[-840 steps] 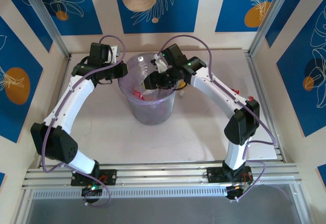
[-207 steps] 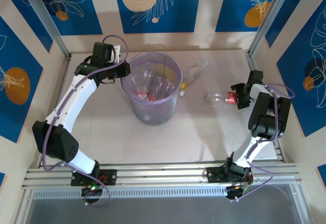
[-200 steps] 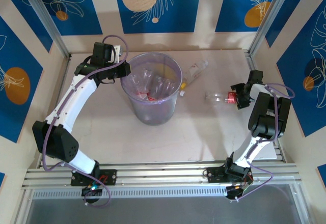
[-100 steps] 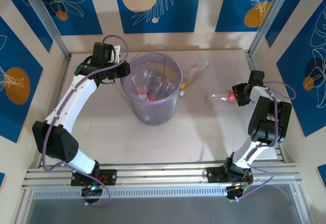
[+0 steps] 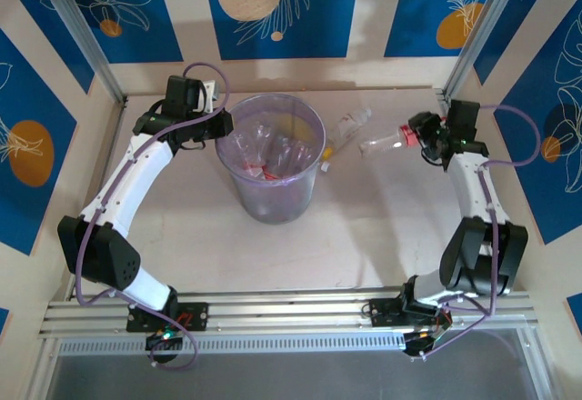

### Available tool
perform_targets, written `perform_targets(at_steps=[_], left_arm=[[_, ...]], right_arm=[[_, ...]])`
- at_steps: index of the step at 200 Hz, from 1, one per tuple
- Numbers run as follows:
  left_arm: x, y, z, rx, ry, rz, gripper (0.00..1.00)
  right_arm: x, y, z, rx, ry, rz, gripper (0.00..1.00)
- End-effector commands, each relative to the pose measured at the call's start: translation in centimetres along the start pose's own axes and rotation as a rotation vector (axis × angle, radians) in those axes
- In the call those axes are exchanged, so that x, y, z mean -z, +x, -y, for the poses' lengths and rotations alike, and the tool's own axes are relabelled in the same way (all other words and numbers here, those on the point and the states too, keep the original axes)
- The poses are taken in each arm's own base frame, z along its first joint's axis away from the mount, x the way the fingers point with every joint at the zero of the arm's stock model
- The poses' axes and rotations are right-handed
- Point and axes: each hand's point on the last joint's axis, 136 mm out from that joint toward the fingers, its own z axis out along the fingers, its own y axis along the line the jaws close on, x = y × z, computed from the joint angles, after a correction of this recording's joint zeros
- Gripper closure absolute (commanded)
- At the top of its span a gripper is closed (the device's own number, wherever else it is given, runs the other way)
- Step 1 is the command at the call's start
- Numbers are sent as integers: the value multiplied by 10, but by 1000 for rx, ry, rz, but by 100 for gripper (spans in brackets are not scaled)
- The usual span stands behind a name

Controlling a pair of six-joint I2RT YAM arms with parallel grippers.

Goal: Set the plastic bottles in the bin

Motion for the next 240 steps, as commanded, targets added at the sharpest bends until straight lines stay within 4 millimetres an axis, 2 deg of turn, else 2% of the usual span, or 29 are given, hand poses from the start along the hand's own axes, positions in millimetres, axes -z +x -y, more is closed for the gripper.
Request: perform_targets(at_steps=[1,23,36,59,84,108,136,168,209,240], left_arm=[[-10,25,7,-1,16,-86,96],[-12,26,7,-1,19,-89,96],[-12,27,7,0,20,-93,96],[-13,27,8,0,26,-92,96],[-12,27,9,1,27,-93,96],[-13,27,9,1,27,-92,96],[-12,27,10,4,30,-87,96],[-10,25,10,3,27,-82,96],[-10,23,10,3,24,-72,96],[-12,23,9,9,21,-67,96]], right_arm=[[44,-5,-69,130,-157,46,49],[71,10,-132,268,-298,41,49],[86,27,-167,368,-372,32,50],[105,58,-217,511,-493,5,51],[118,92,-258,652,-597,-23,53],[119,123,-284,783,-638,-65,54],[109,166,-298,957,-661,-147,54],[91,215,-295,1079,-663,-273,55],[65,255,-275,1094,-632,-427,55],[41,273,-252,1065,-571,-495,55]])
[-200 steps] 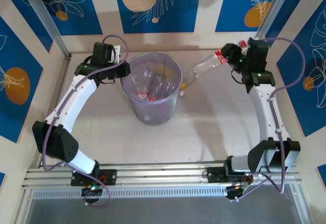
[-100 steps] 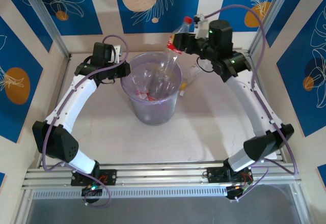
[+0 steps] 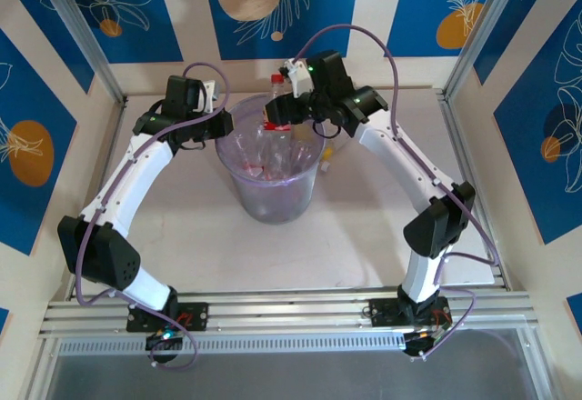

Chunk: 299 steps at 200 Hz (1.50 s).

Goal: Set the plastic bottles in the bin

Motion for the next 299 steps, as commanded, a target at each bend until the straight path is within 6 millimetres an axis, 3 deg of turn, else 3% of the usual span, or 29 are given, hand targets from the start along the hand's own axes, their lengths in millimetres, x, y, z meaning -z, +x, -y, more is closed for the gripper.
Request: perform_targets(at_steps=[1,55,85,143,166,194,226,261,299], left_arm=[[-12,22,9,10,21,-67,96],[-14,21,9,20,21,-61,97],[-14,21,9,19,23,-62,97],[-15,21,10,14,27,-63,97],[-15,21,10,13,25,-63,98],[-15,22,9,13,23,-65,97],[-15,21,9,12,25,-64,97],[-14,19,10,15,27,-61,98],[-11,15,12,8,28,-58,100]], right_arm=[[-10,19,-2,-17,-24,-52,55],[-44,59,1,-84,-54,-147,54],[-57,76,3,-110,-53,-189,44],[-57,73,5,-66,-23,-190,12],[-53,69,1,-58,-31,-189,6],[-44,60,-8,-41,-43,-180,0],[-27,45,-22,2,-60,-153,1],[4,22,-42,33,-111,-92,1],[47,-5,-44,11,-120,3,1]])
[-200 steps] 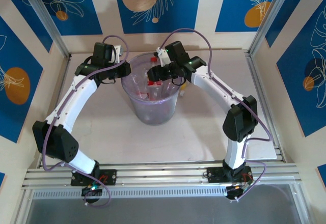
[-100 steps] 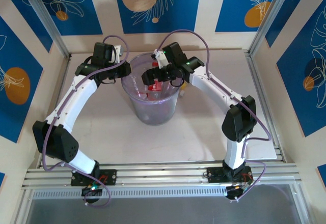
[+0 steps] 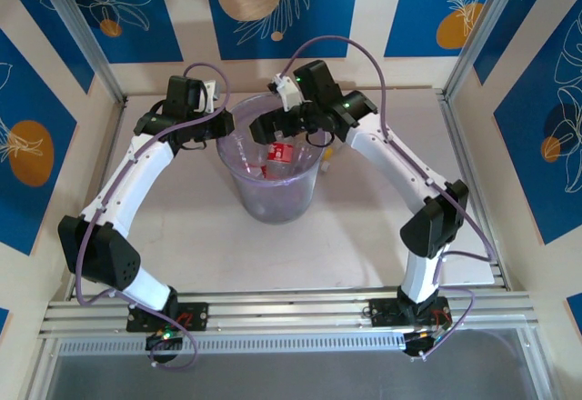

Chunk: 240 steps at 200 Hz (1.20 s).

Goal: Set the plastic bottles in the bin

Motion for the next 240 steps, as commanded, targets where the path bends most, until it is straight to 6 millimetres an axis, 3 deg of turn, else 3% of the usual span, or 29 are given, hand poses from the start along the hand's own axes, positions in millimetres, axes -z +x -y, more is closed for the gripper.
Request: perform_targets(at_steps=[1,28,55,82,99,133,164,210,240], left_arm=[[-9,15,10,-2,22,-61,100],[1,8,4,-5,7,-49,100],[11,3,-7,21,9,-35,100],[26,0,-23,50,-2,-9,100],[34,-2,-36,71,-13,-5,100],[50,-1,-61,96,-53,-7,100],[71,0,-83,126,-100,13,100],[92,11,-125,209,-166,24,100],[106,12,-142,240,-193,45,100]], right_arm=[[54,-27,-19,15,-41,104,1],[91,-40,3,-41,22,199,1],[116,-38,44,-152,64,265,1],[126,-22,84,-227,142,280,2],[120,-9,110,-263,171,258,3],[82,21,145,-280,211,118,4],[33,40,153,-223,205,-13,11],[-42,72,168,-131,222,-226,12],[-80,84,171,-57,230,-286,14]])
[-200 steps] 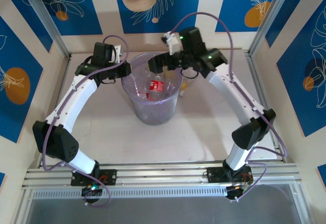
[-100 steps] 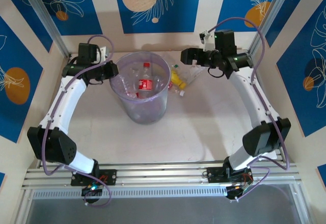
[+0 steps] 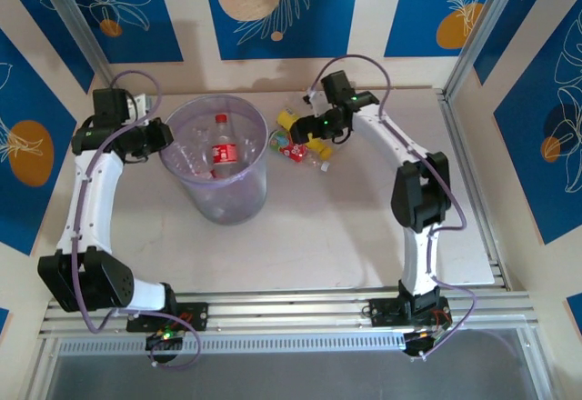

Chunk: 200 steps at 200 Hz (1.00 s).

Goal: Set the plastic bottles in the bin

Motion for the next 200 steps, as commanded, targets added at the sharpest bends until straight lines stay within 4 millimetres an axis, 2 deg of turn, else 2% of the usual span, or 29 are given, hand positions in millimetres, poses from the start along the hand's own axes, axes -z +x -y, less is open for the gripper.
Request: perform_targets(at_steps=[1,19,58,160,200], left_arm=[[16,0,-8,19,9,19,100],[21,-1,-15,29,0,24,100],[21,4,-18,43,9,23,100],[12,5,-14,57,54,18,100],[11,5,-13,57,60,18,100]], right_arm=[[-13,0,-4,96,32,-34,15],[-30,2,-1,115,43,-61,19],[-59,14,9,163,101,-122,17],[-100,60,10,145,115,-243,14],[-109,69,17,119,150,-280,14]])
